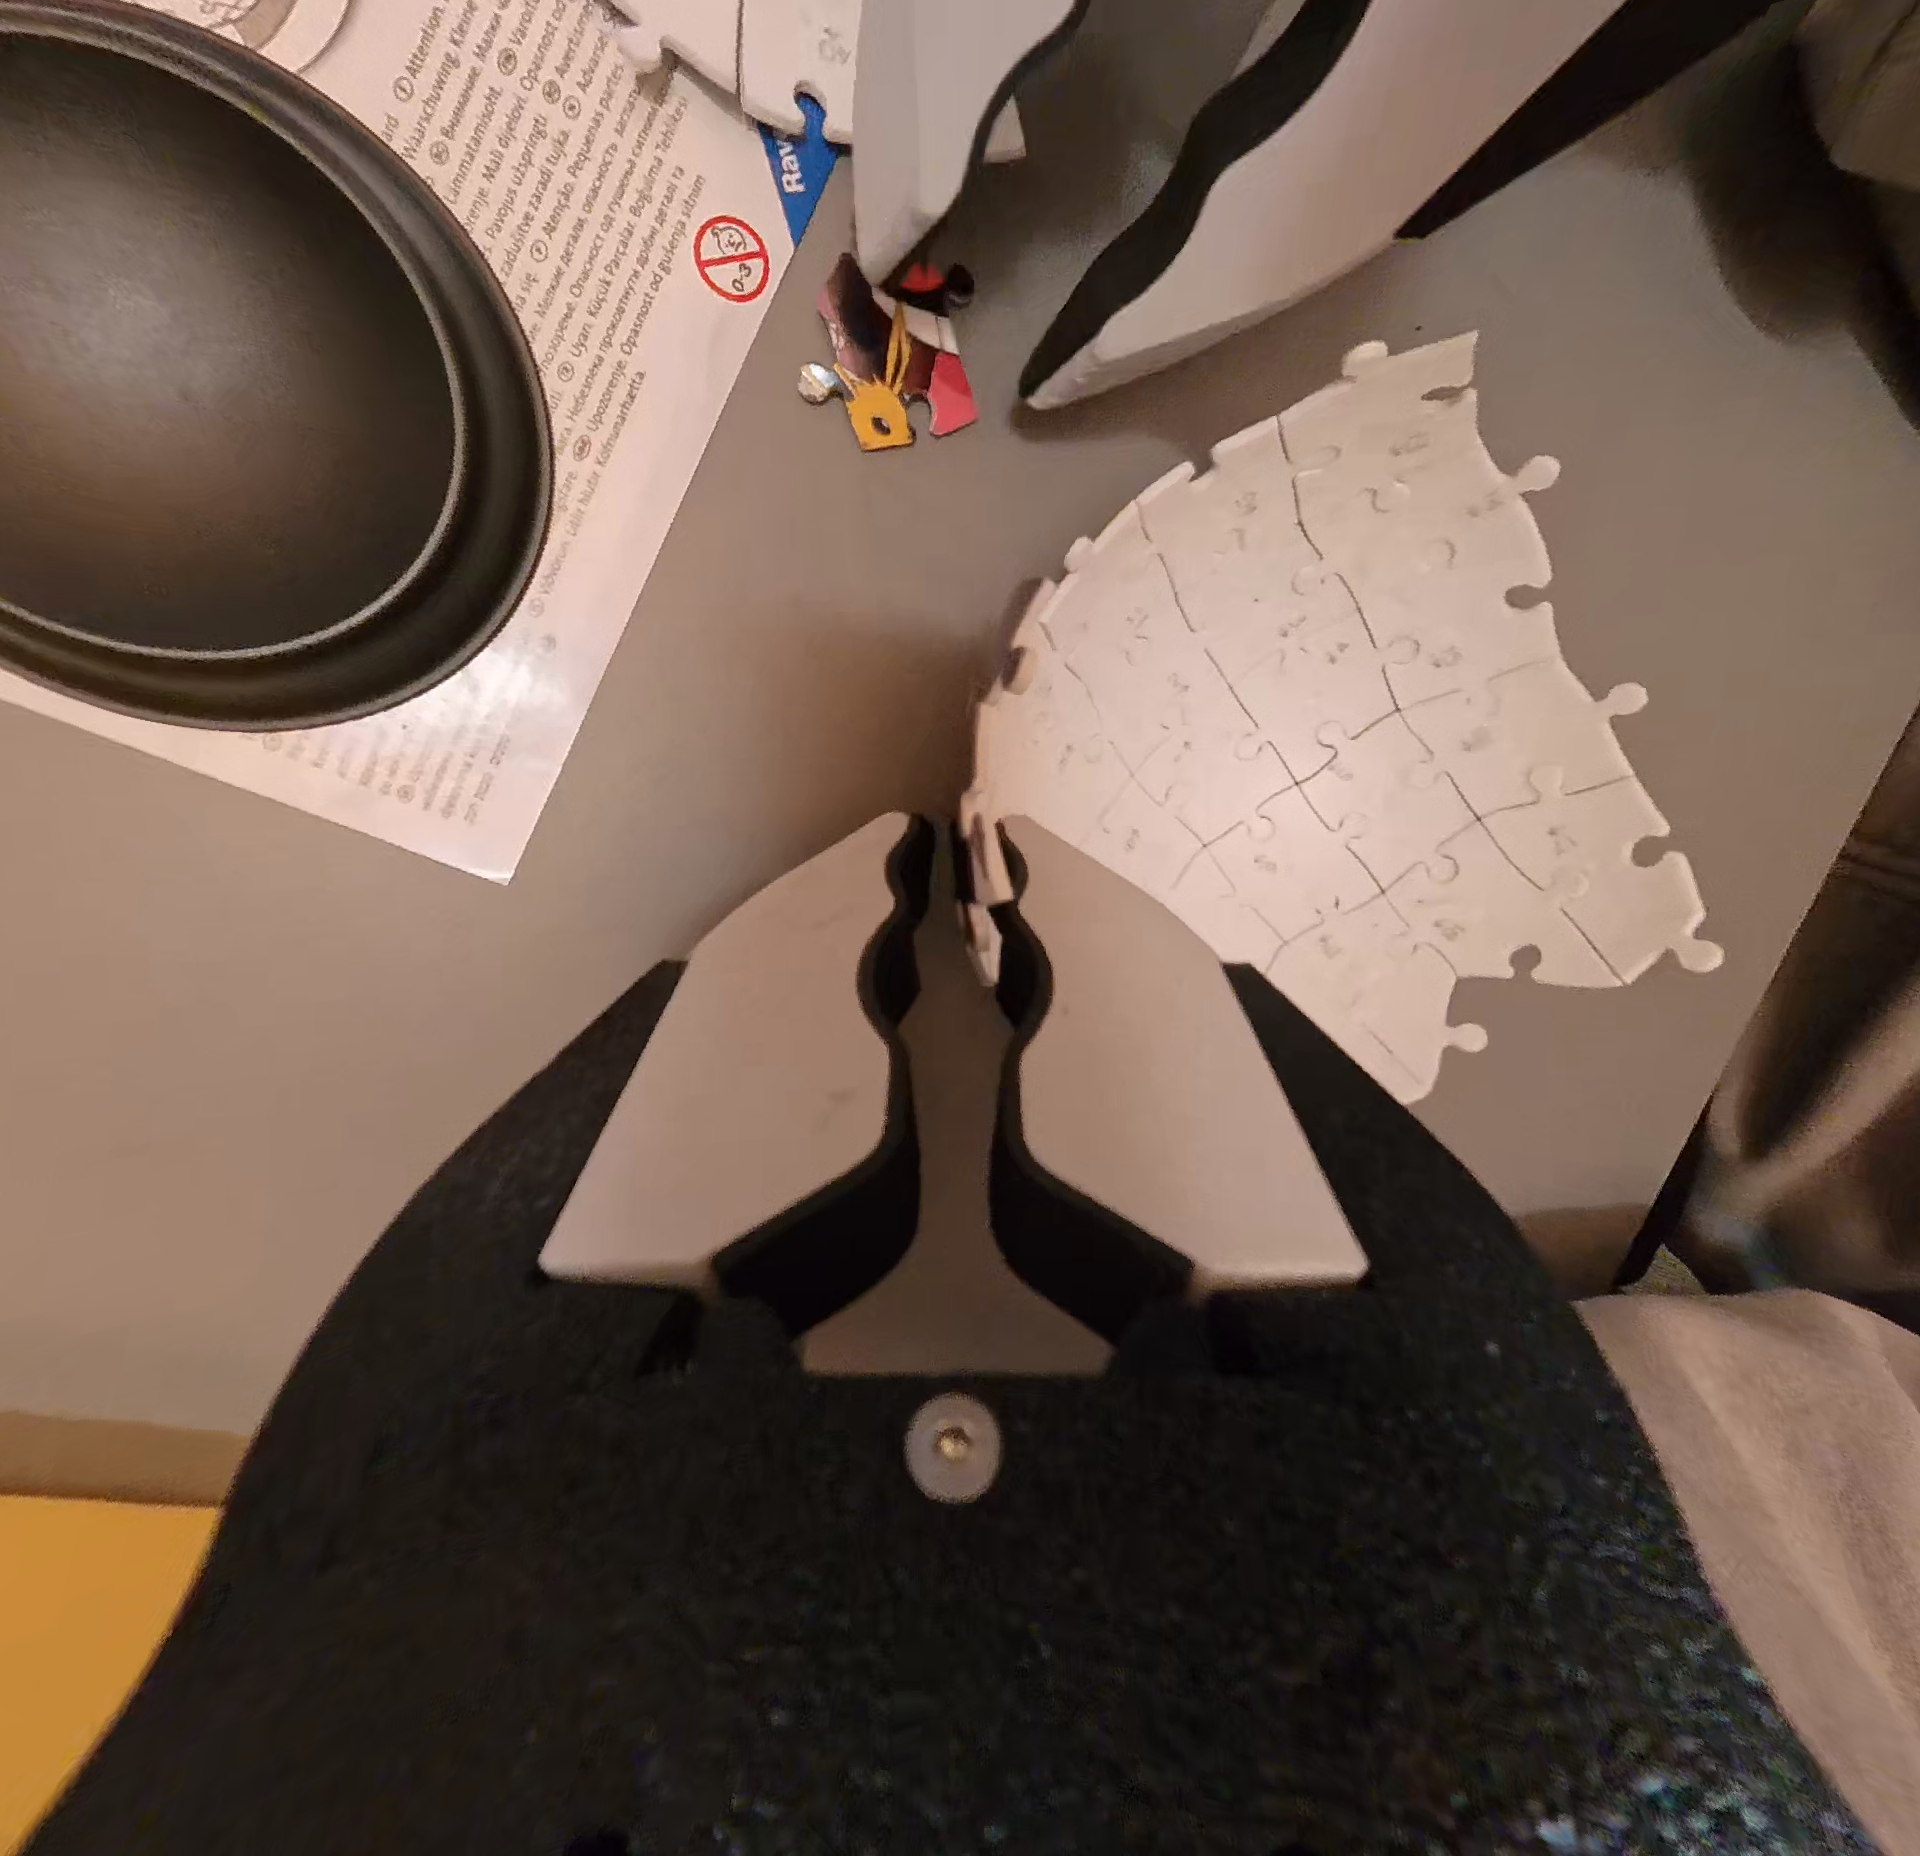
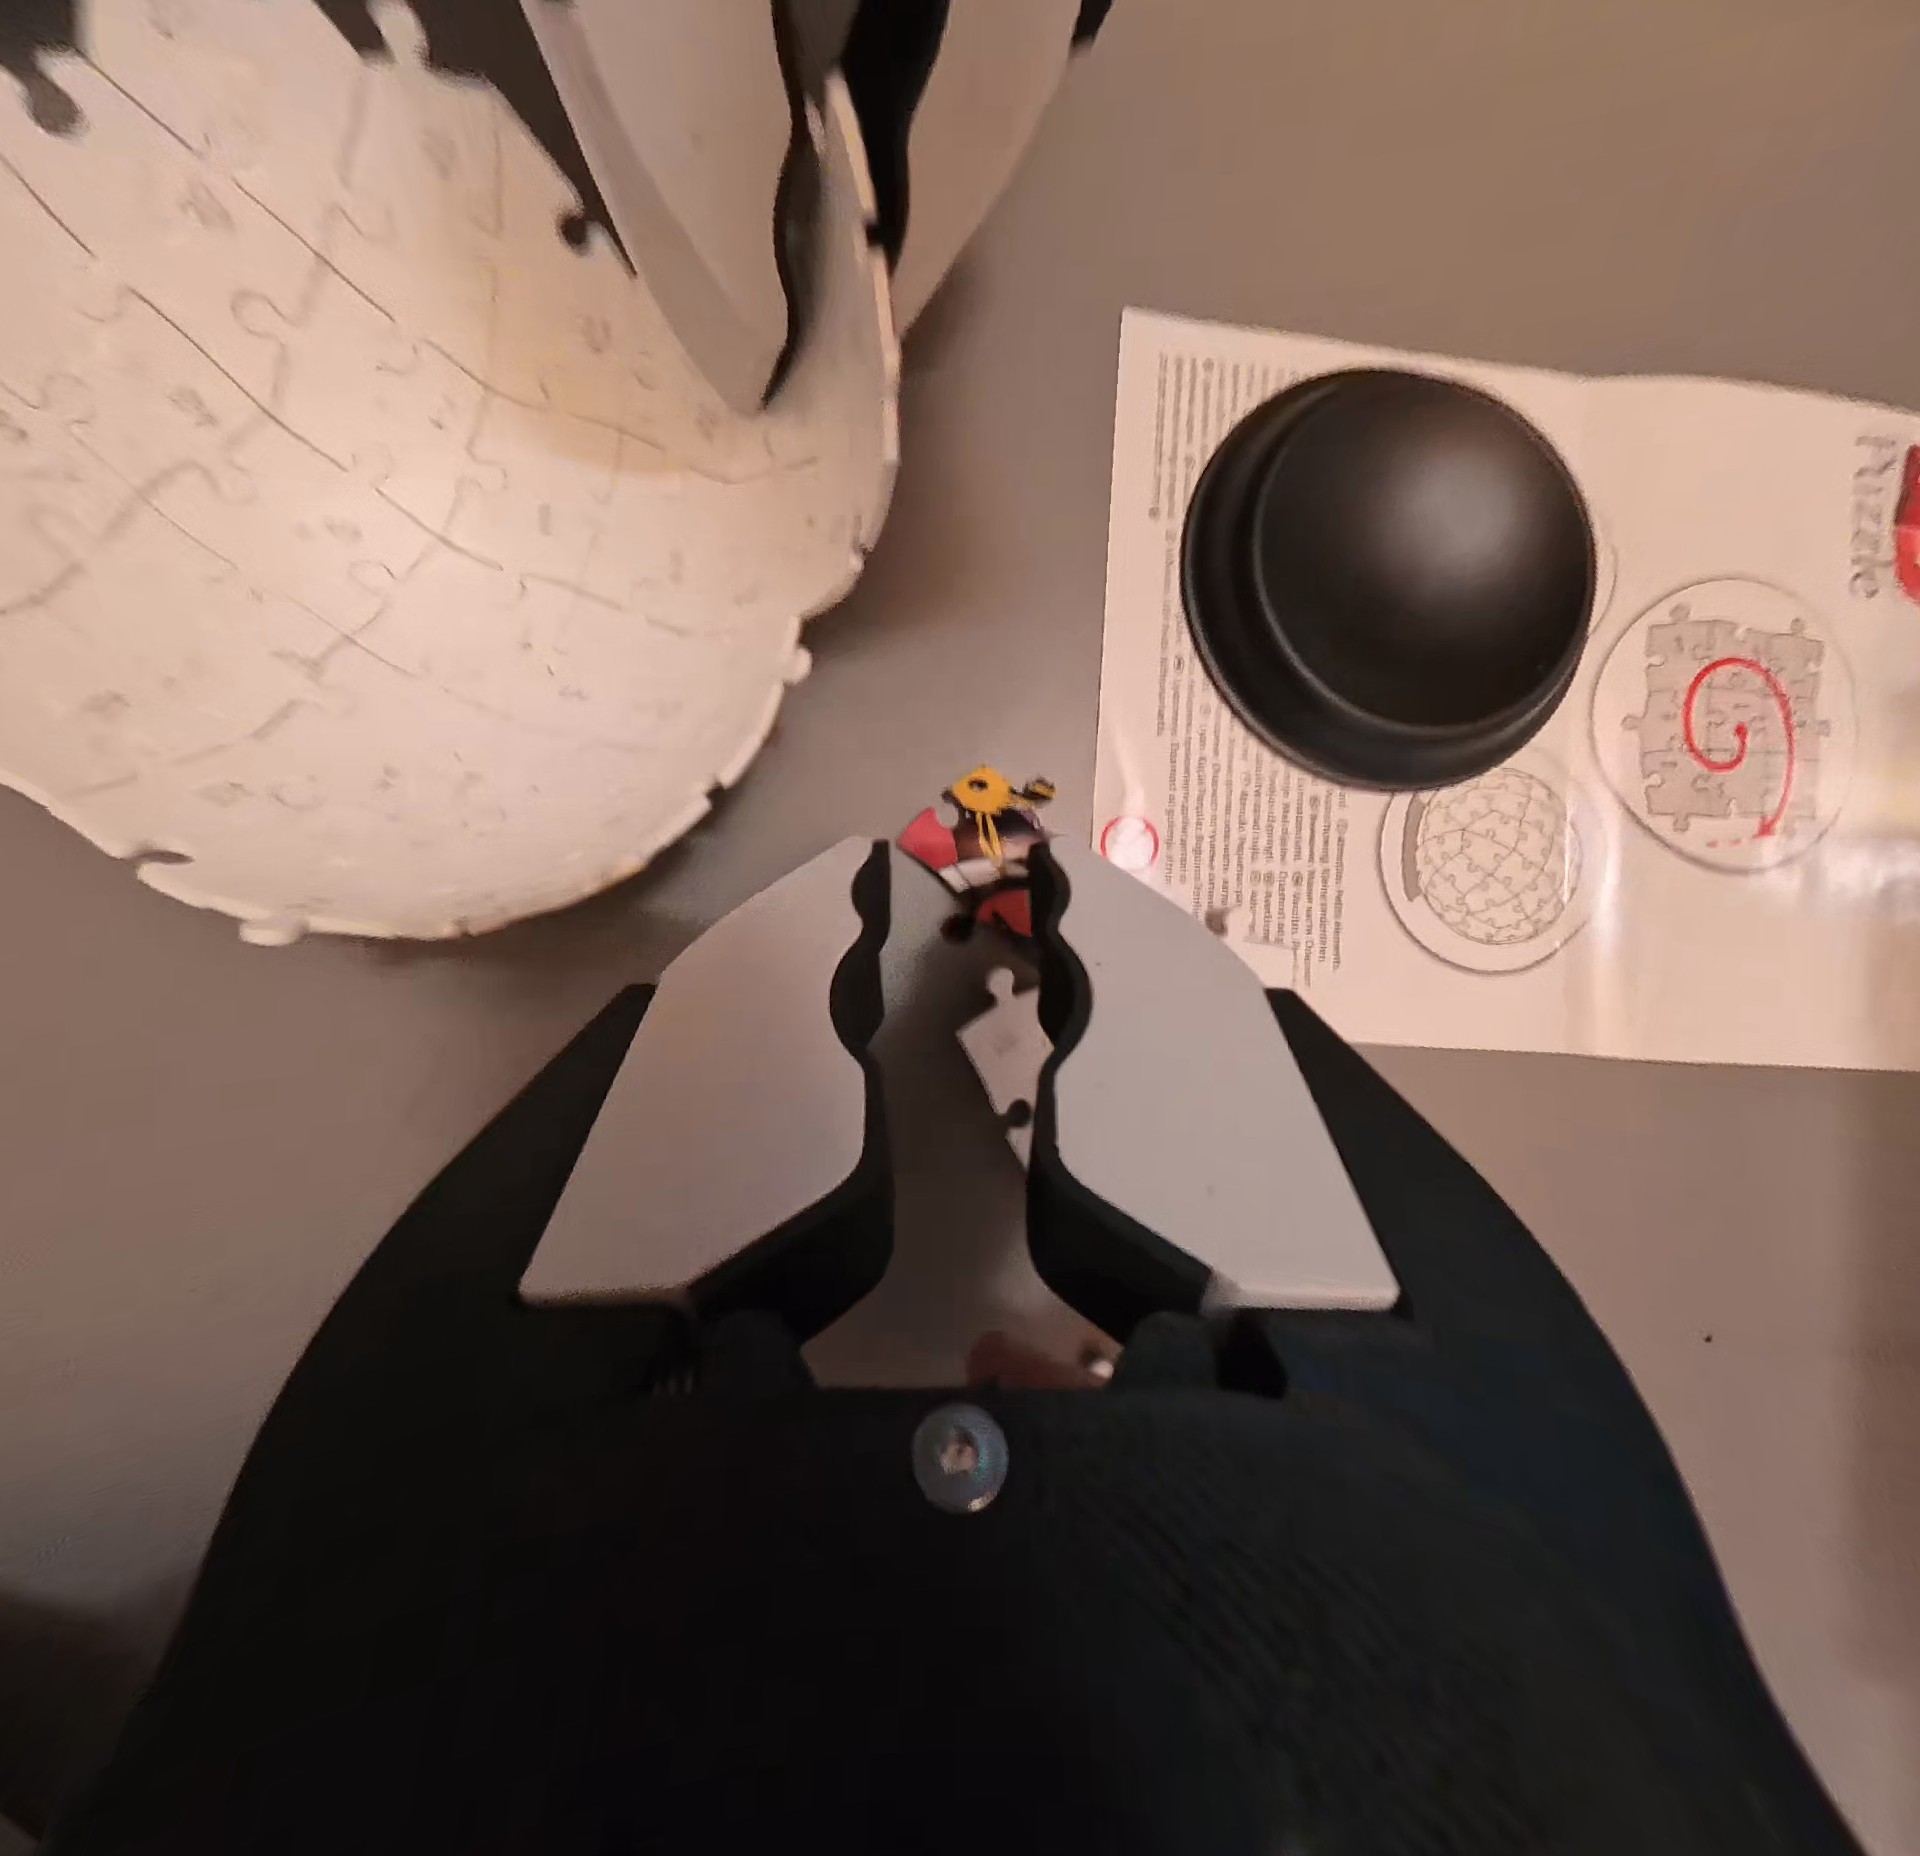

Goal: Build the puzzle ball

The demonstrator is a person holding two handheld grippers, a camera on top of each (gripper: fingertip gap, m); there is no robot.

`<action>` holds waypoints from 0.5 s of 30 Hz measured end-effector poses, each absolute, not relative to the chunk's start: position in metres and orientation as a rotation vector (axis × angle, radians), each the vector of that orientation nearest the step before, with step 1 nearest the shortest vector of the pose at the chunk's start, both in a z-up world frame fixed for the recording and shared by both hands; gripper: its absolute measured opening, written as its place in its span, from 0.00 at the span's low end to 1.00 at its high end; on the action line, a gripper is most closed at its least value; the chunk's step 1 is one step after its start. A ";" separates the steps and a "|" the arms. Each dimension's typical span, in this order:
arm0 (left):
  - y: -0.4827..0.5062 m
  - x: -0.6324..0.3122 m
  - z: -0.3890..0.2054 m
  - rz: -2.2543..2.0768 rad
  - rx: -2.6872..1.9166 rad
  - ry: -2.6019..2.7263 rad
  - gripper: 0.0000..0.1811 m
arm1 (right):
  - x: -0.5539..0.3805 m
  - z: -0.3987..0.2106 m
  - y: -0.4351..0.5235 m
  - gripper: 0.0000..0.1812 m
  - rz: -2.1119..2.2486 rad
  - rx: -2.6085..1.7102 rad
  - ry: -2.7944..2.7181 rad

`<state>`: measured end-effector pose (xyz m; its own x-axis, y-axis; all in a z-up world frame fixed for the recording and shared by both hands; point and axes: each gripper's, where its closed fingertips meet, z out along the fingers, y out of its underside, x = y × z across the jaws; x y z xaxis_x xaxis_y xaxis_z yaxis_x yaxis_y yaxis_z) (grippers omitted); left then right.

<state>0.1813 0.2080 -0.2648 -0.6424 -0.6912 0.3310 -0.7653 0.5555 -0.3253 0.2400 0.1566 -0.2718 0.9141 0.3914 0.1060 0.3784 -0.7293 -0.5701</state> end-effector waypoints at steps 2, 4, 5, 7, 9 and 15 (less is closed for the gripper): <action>0.208 0.182 -0.264 0.664 1.248 -2.625 0.07 | 0.249 -0.281 0.152 0.18 -0.038 -2.548 -0.577; 0.207 0.182 -0.263 0.668 1.252 -2.627 0.11 | 0.250 -0.280 0.154 0.19 -0.041 -2.548 -0.572; 0.207 0.183 -0.262 0.666 1.255 -2.629 0.13 | 0.251 -0.280 0.155 0.20 -0.040 -2.552 -0.576; 0.207 0.183 -0.261 0.664 1.264 -2.635 0.14 | 0.252 -0.283 0.152 0.18 -0.022 -2.588 -0.569; 0.209 0.185 -0.261 0.657 1.284 -2.640 0.17 | 0.247 -0.284 0.150 0.12 0.045 -2.611 -0.570; 0.214 0.190 -0.255 0.706 1.345 -2.628 0.22 | 0.246 -0.284 0.148 0.12 0.017 -2.605 -0.562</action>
<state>0.1895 0.2141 -0.2555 -0.6028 -0.7406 0.2969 -0.7897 0.5006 -0.3548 0.2459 0.1478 -0.2837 0.9160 0.3920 0.0848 0.3861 -0.8048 -0.4508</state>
